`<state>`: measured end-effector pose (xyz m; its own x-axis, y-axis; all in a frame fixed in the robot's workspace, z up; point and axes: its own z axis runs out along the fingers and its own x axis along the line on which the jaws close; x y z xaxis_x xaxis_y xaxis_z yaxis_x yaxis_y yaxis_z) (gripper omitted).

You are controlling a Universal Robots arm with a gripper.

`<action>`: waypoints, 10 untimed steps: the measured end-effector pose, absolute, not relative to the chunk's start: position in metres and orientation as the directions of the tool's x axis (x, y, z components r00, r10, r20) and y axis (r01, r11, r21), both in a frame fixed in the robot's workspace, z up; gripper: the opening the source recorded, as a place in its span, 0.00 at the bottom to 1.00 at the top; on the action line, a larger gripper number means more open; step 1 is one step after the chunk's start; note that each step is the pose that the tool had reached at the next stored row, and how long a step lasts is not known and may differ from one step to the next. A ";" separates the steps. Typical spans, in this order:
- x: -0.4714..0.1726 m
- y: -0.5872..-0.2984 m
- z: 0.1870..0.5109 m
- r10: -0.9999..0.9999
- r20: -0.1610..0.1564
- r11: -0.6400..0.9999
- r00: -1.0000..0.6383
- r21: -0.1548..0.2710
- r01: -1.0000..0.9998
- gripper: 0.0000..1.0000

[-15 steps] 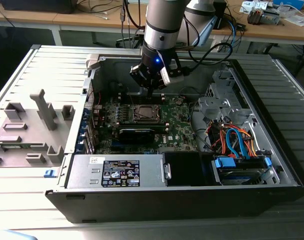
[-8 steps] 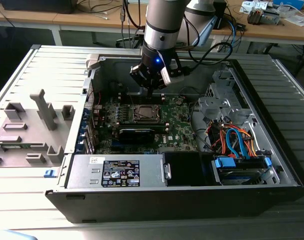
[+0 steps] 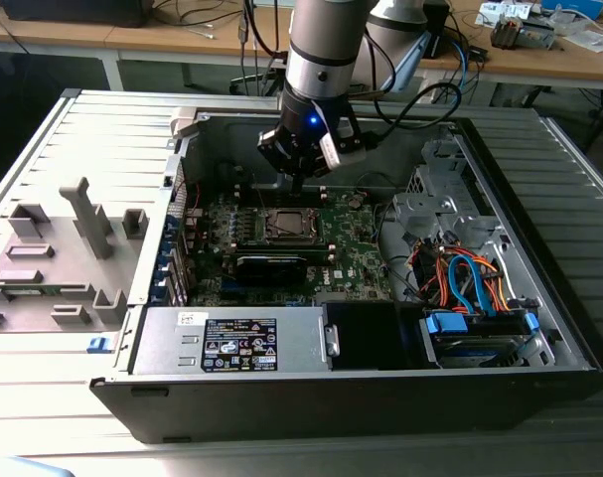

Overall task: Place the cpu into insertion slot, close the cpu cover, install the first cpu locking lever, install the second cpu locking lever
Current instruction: 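Install the first cpu locking lever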

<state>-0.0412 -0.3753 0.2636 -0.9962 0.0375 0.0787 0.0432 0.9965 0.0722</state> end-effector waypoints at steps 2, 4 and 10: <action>-0.041 -0.375 0.264 0.029 0.079 0.997 -0.996 0.073 0.035 0.11; -0.041 -0.375 0.264 0.012 0.079 0.997 -0.997 0.074 0.018 0.11; -0.041 -0.375 0.263 -0.132 0.079 0.989 -0.988 0.074 -0.126 0.11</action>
<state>-0.0412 -0.3753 0.2627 -0.9881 -0.1321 0.0787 -0.1264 0.9892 0.0737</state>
